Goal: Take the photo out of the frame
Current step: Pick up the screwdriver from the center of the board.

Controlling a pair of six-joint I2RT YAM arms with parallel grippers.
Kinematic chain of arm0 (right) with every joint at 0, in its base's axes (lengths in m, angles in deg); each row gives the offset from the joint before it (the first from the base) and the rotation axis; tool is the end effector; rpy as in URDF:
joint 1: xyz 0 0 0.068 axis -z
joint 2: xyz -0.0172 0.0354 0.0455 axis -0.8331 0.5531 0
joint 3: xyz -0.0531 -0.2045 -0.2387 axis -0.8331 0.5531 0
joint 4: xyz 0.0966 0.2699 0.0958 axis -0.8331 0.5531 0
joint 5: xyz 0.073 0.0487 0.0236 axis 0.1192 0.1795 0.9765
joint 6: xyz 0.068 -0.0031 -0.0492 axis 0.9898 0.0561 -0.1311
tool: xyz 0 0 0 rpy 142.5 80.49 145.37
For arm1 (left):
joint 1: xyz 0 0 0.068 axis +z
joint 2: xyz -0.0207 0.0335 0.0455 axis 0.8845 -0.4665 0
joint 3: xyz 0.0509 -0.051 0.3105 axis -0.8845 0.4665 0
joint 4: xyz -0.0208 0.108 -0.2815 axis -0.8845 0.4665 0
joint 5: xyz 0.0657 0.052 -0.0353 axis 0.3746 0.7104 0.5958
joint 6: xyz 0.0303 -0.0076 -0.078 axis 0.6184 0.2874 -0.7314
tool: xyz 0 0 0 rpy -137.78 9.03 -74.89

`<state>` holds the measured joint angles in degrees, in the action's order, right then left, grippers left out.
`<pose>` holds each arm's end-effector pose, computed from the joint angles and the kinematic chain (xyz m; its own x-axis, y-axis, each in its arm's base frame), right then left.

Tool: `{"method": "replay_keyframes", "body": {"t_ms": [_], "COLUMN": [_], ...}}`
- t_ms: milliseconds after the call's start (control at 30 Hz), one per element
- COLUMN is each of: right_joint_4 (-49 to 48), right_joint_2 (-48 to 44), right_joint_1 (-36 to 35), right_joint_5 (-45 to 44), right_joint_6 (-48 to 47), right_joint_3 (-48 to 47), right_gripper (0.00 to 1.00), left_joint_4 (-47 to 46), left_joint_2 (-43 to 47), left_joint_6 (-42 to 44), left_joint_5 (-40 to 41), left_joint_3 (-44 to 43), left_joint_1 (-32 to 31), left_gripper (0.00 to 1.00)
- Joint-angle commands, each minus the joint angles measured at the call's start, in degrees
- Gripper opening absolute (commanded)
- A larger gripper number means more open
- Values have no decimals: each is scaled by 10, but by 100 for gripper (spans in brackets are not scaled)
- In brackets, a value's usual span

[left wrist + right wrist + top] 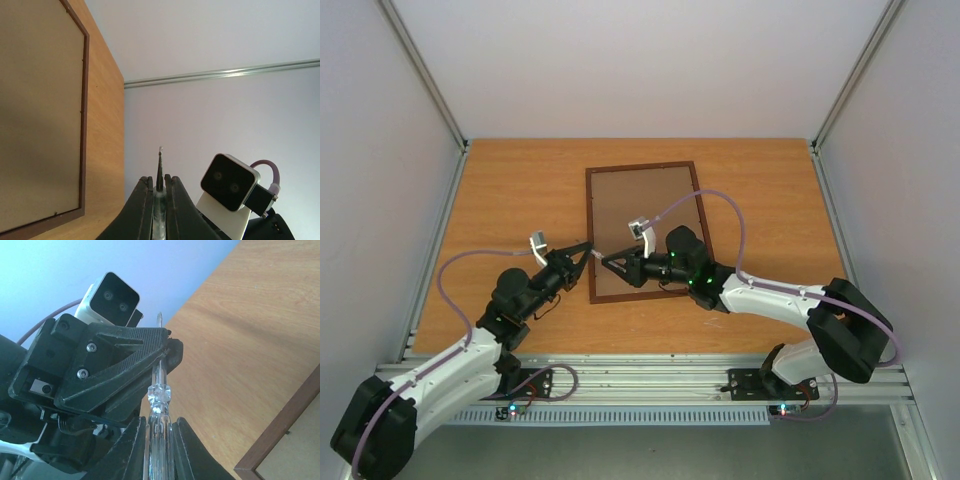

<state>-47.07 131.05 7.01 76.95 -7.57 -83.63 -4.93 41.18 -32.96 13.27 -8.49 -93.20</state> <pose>0.2159 0.2988 0.2496 -0.2784 -0.1257 -0.9522 -0.9236 0.3070 0.2295 0.1777 -0.1233 0.2194 -0.6588 -0.7333 -0.1680 0.1274 0.1113 -0.9856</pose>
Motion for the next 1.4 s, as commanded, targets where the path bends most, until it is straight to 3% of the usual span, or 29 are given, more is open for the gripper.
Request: {"method": "replay_keyframes", "body": {"t_ms": [0,67,167,300,400,633,800,967,1367], "right_joint_4": [-19,-21,-20,2,55,212,318,364,412], "right_joint_2": [11,14,15,7,1,-24,-47,-58,-81], "right_joint_1": [-2,-2,-1,-2,3,47,91,129,134], "right_joint_5": [-2,2,3,5,25,82,110,139,115], "right_joint_6": [8,10,11,-2,-34,-130,-190,-224,-355], "right_joint_3": [-4,-5,-6,-12,-30,-61,-75,-75,-69], "right_gripper": [14,13,2,1,1,1,6,1,1], "left_joint_4": [-59,-65,-71,-66,-35,207,444,558,621], "left_joint_2": [-2,-1,-2,4,17,105,139,75,-208], "left_joint_6": [-6,-10,-12,-11,3,95,196,289,422], "left_joint_5": [12,14,15,13,14,36,84,104,68], "left_joint_3": [6,7,8,12,15,-4,-84,-148,-275], "left_joint_1": [-2,-3,-3,-3,-3,-3,-2,-2,-2], "left_gripper": [0,0,0,1,12,37,46,51,62]}}
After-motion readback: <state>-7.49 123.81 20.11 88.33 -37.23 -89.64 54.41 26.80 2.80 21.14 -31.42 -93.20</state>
